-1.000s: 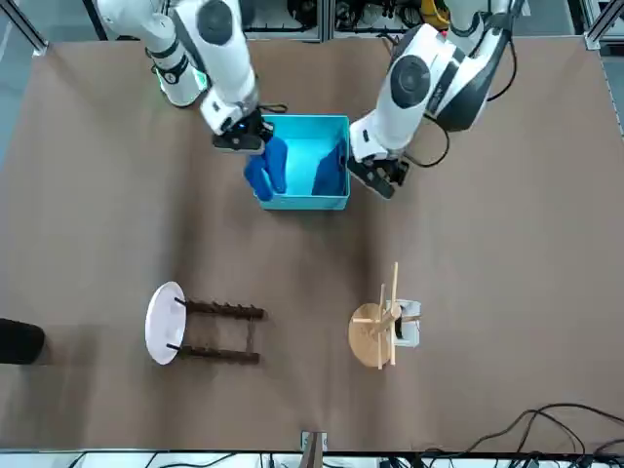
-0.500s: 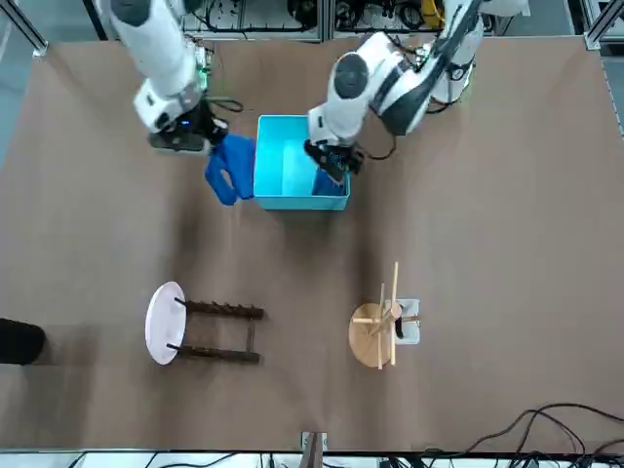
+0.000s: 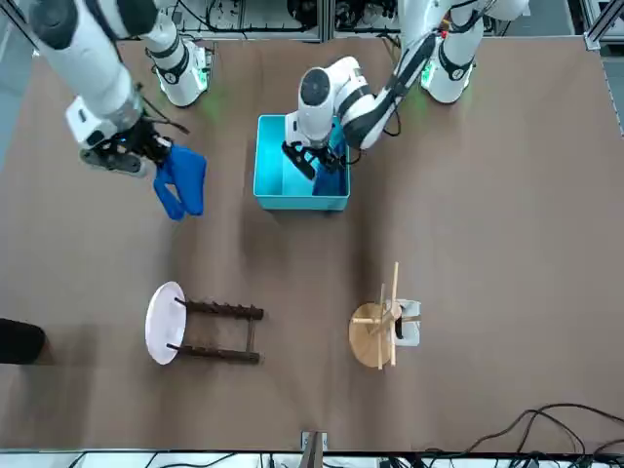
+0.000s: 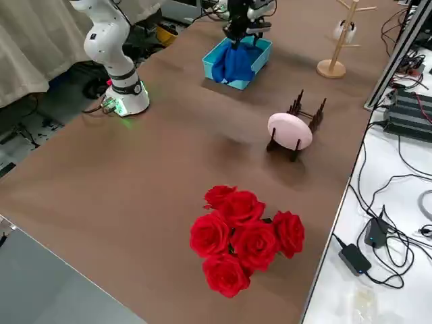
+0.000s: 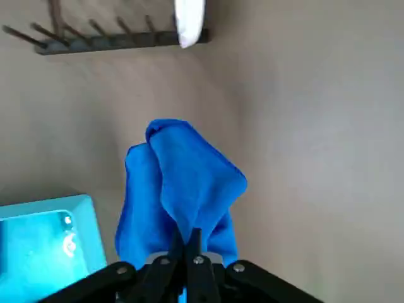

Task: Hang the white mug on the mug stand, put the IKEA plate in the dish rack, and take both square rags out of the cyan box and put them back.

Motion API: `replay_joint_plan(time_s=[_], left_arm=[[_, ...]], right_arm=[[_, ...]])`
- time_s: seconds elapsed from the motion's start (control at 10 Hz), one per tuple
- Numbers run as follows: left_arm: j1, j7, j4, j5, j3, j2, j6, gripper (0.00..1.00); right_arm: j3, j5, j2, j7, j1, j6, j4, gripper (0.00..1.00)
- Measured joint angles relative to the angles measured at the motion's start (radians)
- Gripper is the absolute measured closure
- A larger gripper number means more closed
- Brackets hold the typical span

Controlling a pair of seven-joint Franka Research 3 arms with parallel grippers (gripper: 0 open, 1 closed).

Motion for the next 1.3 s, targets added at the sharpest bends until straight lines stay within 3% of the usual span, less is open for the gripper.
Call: replay_joint_plan(time_s=[0.2, 0.5, 0.6, 1.0, 1.3], left_arm=[[-0.040, -0.023, 0.015, 0.009, 0.022, 0.020, 0.000, 0.00], [-0.190, -0.060, 0.025, 0.057, 0.194, 0.040, 0.003, 0.00], [-0.209, -0.094, 0.025, 0.063, 0.220, 0.049, 0.005, 0.00], [-0.209, -0.134, 0.026, 0.065, 0.243, 0.145, 0.053, 0.00], [-0.209, -0.136, 0.033, 0.065, 0.248, 0.157, 0.062, 0.04]], right_arm=[[-0.002, -0.001, -0.026, -0.138, -0.121, 0.045, -0.071, 0.96], [-0.003, -0.006, -0.032, -0.264, -0.250, 0.200, -0.186, 0.96], [-0.003, -0.006, -0.032, -0.282, -0.274, 0.264, -0.222, 0.96], [-0.001, -0.006, -0.020, -0.355, -0.341, 0.571, -0.461, 0.96], [0.000, -0.006, 0.038, -0.418, -0.386, 0.629, -0.495, 0.96]])
